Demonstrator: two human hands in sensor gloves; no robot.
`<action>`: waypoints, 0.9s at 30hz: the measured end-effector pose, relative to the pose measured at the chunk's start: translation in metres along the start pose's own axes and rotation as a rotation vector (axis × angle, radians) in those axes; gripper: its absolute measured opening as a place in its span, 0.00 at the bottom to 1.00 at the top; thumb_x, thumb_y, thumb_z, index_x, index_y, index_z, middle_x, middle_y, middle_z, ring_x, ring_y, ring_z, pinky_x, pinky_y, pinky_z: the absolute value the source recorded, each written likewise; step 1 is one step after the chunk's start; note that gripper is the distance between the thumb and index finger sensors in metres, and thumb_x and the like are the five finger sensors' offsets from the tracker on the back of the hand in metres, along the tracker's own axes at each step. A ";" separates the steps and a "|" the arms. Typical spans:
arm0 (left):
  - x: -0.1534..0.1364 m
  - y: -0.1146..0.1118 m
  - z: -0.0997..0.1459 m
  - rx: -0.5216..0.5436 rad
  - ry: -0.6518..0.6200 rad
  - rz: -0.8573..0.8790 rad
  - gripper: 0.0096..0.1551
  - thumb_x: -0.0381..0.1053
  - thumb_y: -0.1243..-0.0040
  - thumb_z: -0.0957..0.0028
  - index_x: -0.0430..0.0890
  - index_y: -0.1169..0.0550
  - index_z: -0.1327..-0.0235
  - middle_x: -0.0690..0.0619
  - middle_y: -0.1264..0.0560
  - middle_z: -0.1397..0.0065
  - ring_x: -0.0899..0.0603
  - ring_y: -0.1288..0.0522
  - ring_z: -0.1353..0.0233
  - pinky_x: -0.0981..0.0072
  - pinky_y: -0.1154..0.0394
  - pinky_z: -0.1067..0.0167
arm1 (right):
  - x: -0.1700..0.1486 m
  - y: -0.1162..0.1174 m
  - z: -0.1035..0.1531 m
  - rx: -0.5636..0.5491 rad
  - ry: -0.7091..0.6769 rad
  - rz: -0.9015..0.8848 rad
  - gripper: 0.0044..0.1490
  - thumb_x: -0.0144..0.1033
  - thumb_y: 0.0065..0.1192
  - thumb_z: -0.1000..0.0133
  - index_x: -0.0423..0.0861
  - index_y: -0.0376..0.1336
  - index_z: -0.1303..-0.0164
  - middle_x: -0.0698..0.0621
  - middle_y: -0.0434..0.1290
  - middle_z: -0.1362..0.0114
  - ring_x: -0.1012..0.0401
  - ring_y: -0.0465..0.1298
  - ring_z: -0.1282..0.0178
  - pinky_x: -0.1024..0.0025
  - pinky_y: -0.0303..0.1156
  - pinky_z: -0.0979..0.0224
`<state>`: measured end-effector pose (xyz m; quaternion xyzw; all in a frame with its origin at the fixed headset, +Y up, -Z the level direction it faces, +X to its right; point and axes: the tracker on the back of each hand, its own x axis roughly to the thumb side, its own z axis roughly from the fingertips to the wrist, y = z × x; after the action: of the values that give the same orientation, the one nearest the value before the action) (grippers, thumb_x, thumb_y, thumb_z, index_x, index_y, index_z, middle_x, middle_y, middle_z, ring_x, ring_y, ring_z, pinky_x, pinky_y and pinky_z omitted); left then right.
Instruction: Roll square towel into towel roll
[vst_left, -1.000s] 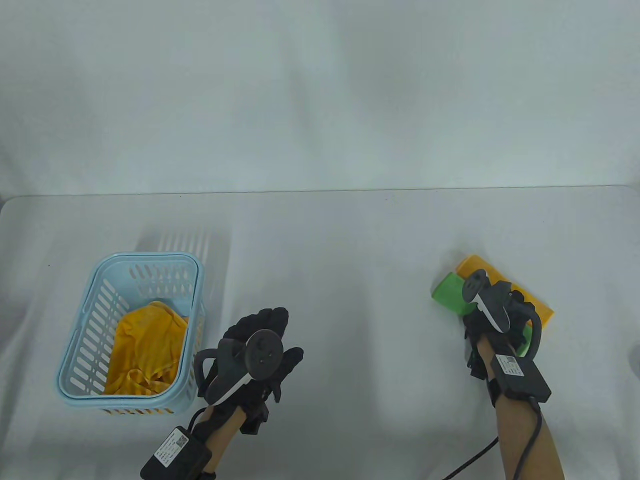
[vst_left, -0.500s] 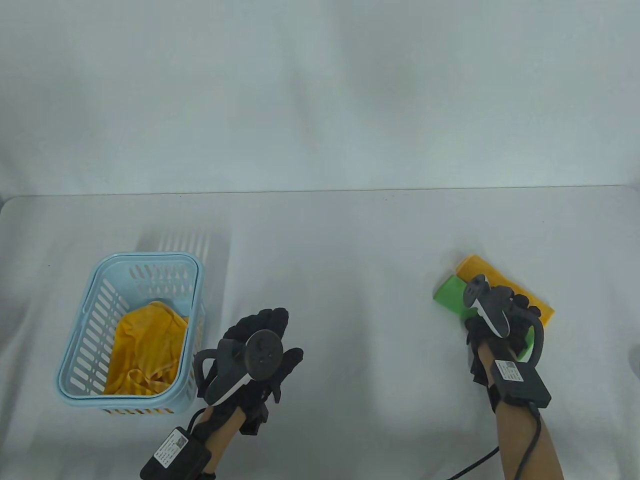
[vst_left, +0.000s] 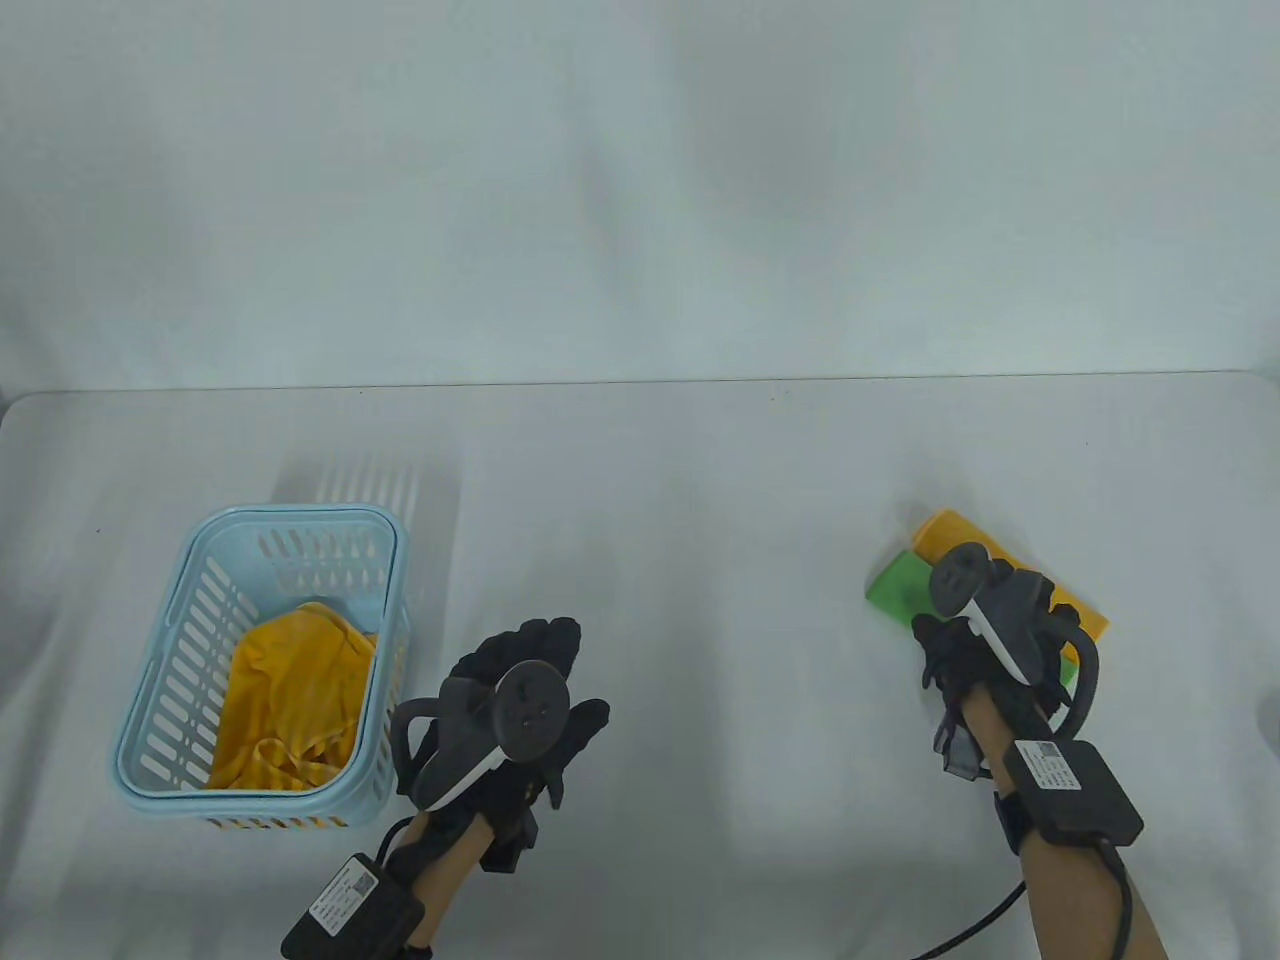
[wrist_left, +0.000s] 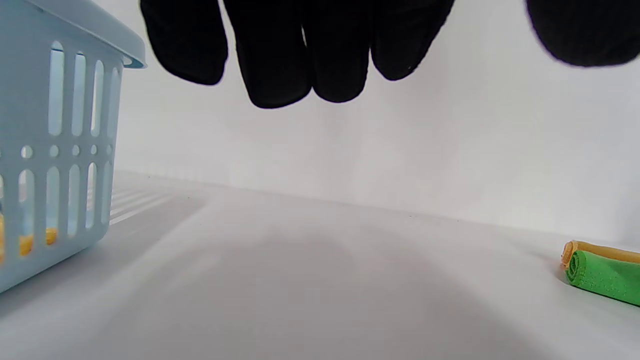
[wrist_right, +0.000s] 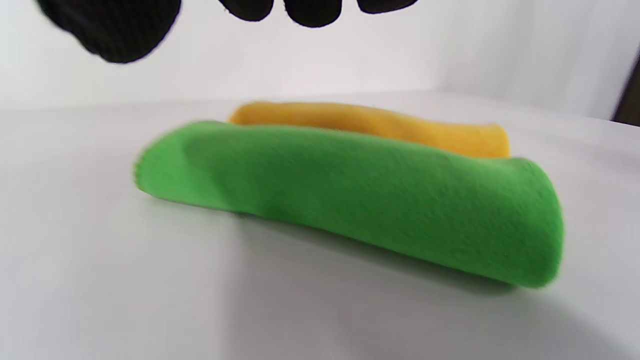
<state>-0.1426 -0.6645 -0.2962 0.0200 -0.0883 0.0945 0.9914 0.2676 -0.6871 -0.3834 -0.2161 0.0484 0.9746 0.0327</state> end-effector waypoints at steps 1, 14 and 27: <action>0.000 0.000 0.000 -0.001 -0.001 0.001 0.51 0.72 0.44 0.64 0.56 0.37 0.24 0.52 0.35 0.19 0.37 0.31 0.22 0.38 0.35 0.27 | 0.004 -0.005 0.004 -0.005 -0.017 -0.008 0.50 0.63 0.57 0.60 0.64 0.45 0.27 0.59 0.49 0.17 0.48 0.49 0.14 0.37 0.47 0.19; 0.002 0.001 0.001 0.032 0.000 -0.004 0.51 0.73 0.45 0.64 0.57 0.38 0.23 0.52 0.36 0.18 0.37 0.32 0.20 0.37 0.35 0.27 | 0.070 -0.036 0.074 -0.056 -0.332 -0.145 0.51 0.64 0.57 0.60 0.64 0.44 0.27 0.59 0.49 0.16 0.48 0.49 0.14 0.37 0.47 0.19; -0.011 0.075 -0.003 0.074 0.028 0.022 0.53 0.74 0.45 0.64 0.58 0.39 0.22 0.51 0.39 0.15 0.35 0.36 0.17 0.34 0.37 0.25 | 0.124 -0.009 0.141 0.016 -0.595 -0.354 0.55 0.67 0.57 0.60 0.67 0.37 0.27 0.60 0.38 0.15 0.47 0.39 0.12 0.34 0.38 0.19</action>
<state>-0.1667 -0.5931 -0.2993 0.0545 -0.0710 0.1091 0.9900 0.0978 -0.6574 -0.3097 0.0728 0.0063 0.9737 0.2156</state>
